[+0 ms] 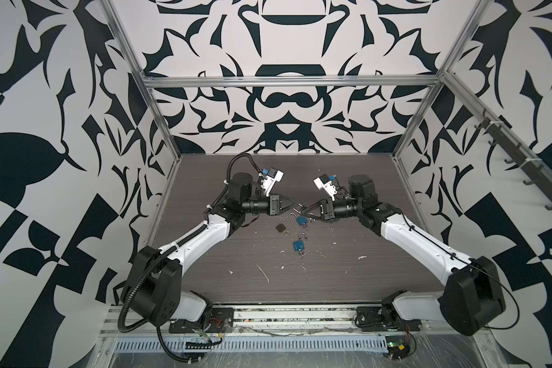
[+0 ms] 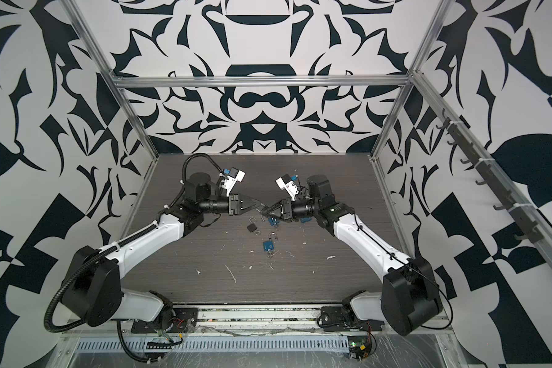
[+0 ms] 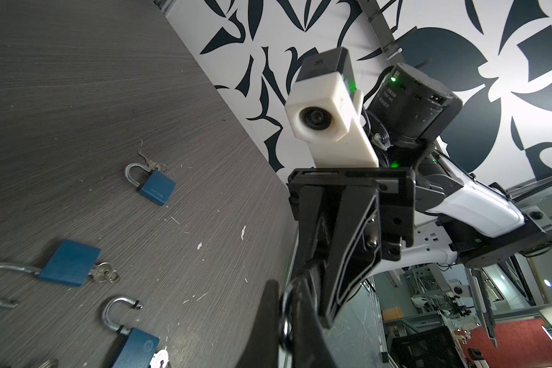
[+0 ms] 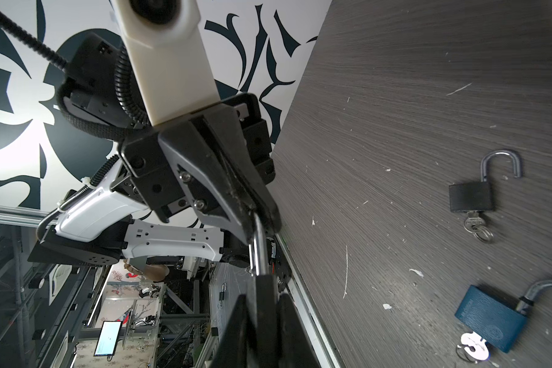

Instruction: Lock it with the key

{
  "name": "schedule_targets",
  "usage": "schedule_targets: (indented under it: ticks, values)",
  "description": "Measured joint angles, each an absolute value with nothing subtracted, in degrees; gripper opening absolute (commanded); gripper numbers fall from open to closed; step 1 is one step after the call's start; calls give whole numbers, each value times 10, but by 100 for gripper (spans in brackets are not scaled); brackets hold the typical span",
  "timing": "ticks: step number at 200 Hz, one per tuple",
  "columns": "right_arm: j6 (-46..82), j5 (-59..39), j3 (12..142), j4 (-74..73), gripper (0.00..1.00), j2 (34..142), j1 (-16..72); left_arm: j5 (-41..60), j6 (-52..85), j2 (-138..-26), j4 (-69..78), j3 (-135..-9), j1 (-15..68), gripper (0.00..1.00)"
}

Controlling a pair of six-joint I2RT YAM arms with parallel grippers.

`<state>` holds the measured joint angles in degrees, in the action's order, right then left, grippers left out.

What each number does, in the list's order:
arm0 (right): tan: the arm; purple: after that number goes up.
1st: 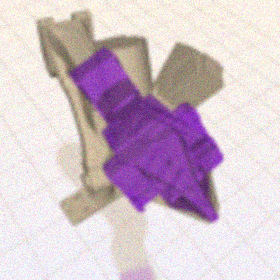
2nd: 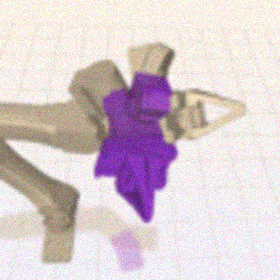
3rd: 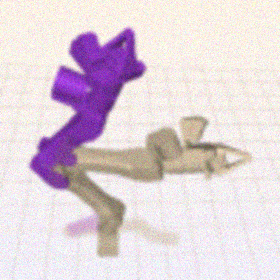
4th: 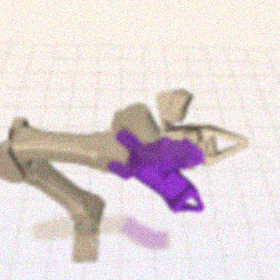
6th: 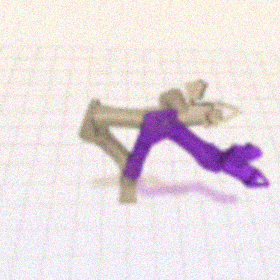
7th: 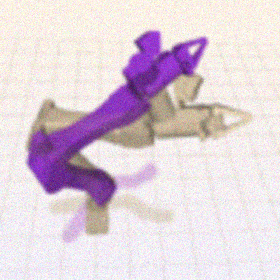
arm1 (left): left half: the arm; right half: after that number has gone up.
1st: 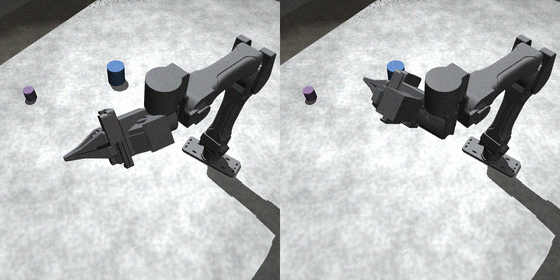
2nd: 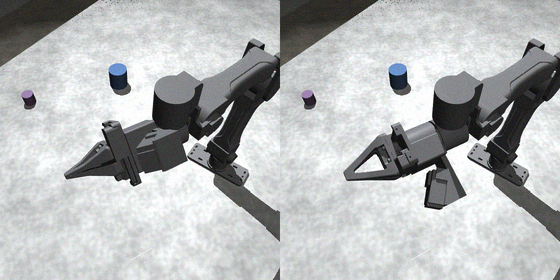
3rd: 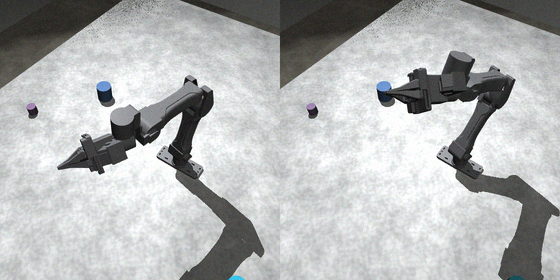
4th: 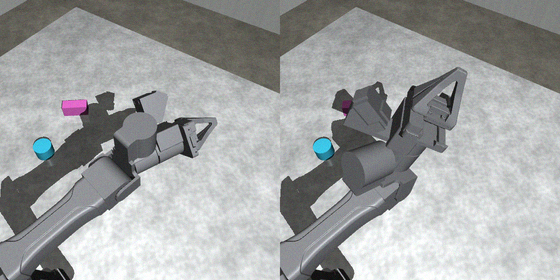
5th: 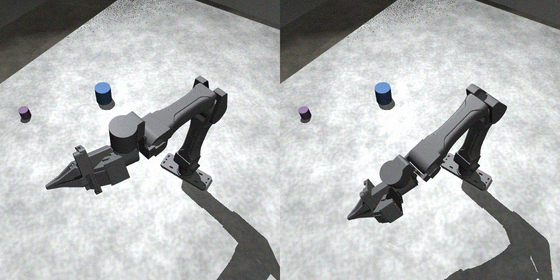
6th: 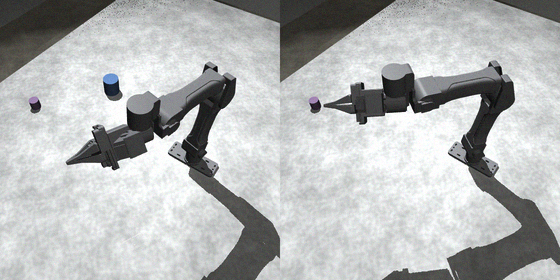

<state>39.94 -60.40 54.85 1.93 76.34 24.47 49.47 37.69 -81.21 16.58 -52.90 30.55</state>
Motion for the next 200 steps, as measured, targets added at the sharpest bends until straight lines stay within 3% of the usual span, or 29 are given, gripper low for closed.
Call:
schedule_targets:
  ticks: [200]
  values:
    - [419,-597,549,33,0,779,236,393,445,-802,252,-470,342,0]
